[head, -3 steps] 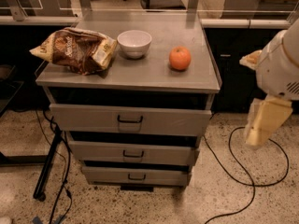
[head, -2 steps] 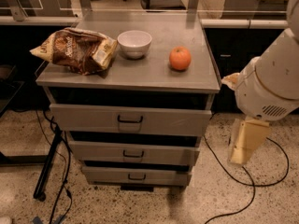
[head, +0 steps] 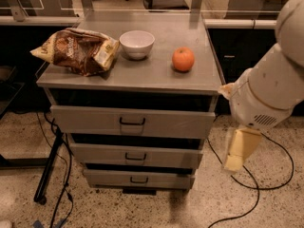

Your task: Open top drawer

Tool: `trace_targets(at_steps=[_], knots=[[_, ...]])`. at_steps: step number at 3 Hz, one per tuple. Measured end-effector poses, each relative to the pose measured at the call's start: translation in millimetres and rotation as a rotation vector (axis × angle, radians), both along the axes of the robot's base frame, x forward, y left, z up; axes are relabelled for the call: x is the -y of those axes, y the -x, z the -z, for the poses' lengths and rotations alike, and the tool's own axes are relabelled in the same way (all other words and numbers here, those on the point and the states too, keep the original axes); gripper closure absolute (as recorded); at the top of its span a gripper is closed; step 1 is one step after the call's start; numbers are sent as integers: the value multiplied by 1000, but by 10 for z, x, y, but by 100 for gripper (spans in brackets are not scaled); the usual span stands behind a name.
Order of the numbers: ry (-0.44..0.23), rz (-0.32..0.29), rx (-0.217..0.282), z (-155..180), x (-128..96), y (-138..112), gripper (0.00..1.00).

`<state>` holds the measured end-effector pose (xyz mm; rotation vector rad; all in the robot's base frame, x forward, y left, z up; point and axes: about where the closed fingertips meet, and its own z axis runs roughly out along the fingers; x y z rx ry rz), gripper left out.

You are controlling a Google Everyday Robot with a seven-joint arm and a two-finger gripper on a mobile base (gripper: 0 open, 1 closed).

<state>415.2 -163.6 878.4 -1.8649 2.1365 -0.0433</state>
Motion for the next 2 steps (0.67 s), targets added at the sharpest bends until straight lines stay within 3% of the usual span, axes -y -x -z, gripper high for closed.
trace_targets(at_steps=[2], knots=[[-39,48,-61,429,-112,-77,0]])
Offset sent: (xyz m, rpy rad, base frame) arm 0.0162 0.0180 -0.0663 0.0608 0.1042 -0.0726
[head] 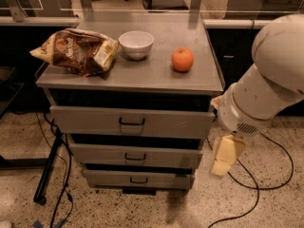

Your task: Open top drawer

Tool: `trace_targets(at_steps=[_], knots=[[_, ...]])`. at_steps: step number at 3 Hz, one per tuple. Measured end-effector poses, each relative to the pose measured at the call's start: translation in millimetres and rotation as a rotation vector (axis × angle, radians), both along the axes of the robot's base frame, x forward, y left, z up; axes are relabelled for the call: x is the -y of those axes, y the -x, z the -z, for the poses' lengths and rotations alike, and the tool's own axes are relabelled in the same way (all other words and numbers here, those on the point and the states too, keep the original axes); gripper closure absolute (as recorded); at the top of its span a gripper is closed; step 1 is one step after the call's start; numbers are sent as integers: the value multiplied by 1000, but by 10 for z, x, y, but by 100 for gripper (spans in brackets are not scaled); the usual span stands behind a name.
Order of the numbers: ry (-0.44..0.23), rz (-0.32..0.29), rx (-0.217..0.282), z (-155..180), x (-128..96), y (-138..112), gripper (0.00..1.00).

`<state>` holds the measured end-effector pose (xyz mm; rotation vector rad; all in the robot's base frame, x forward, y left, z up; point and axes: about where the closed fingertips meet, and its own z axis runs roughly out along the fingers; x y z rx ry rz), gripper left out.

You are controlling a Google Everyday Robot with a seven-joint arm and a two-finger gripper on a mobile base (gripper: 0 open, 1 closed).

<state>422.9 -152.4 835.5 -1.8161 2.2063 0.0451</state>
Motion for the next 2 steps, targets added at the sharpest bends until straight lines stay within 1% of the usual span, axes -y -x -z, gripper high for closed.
trace_targets(at_steps=[1,2], knots=[[-1,2,-2,11,-3,-3,0],[-37,-14,1,98,-85,-18,0]])
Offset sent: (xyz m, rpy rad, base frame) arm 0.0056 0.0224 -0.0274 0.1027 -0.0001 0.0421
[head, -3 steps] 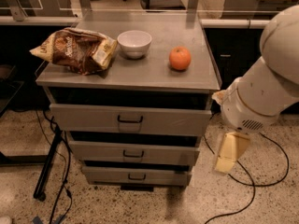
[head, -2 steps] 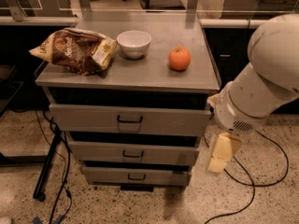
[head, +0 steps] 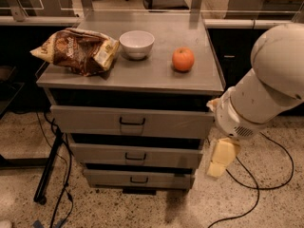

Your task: Open top drawer

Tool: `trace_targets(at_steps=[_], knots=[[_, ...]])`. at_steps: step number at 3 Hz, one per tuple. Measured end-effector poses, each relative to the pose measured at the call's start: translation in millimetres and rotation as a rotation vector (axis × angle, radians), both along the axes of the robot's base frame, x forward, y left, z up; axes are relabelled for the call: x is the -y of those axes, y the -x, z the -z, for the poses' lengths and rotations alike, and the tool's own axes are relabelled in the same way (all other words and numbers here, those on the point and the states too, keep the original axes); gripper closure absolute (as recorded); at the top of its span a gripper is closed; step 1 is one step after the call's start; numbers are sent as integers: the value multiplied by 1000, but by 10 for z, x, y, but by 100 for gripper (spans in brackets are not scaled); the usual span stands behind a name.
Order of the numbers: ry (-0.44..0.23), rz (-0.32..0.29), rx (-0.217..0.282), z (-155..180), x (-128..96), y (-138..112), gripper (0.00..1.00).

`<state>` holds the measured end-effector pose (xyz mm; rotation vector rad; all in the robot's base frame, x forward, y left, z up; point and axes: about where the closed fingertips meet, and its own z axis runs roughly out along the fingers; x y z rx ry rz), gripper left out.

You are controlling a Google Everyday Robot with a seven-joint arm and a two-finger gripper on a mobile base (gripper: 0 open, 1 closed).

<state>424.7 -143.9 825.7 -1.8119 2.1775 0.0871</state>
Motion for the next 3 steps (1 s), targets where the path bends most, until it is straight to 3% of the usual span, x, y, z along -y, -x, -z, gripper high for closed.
trace_targets(at_steps=[1,2,3], knots=[[-40,-74,8,485,-631,-307,0],[-42,-80,3,521,-666,-309,0],[-42,-114,-75,1054,-1108,-422,0]])
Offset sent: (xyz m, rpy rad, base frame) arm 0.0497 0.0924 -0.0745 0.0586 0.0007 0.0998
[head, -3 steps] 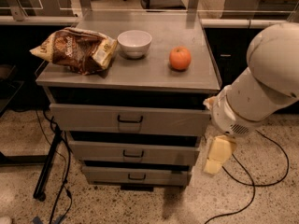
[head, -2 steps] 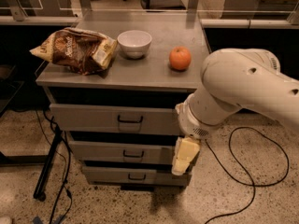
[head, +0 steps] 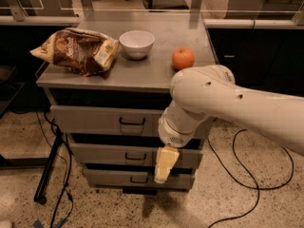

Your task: Open top drawer

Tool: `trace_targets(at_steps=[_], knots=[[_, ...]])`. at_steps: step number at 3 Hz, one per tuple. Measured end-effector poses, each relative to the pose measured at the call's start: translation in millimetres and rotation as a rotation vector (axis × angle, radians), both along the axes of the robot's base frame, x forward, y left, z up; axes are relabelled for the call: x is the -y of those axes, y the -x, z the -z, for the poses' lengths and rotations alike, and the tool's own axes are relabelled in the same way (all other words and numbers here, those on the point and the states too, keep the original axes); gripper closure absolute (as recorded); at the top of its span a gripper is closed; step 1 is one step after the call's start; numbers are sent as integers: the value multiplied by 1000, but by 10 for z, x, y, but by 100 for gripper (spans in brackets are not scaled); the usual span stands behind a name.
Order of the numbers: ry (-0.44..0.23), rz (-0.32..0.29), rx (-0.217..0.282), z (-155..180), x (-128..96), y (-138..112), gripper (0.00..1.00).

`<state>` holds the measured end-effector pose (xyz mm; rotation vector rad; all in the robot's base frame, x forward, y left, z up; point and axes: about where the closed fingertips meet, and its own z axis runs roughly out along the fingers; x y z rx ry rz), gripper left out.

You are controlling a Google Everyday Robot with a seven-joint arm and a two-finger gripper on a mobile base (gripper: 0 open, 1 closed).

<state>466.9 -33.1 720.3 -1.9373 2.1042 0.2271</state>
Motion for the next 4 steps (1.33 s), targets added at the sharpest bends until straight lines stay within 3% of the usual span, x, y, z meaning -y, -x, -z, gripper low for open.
trace_targets(at_steps=[2,4], knots=[[-24,24,-4,99,-73,-37,0],[-44,100,-17,310,-243,-348,0]])
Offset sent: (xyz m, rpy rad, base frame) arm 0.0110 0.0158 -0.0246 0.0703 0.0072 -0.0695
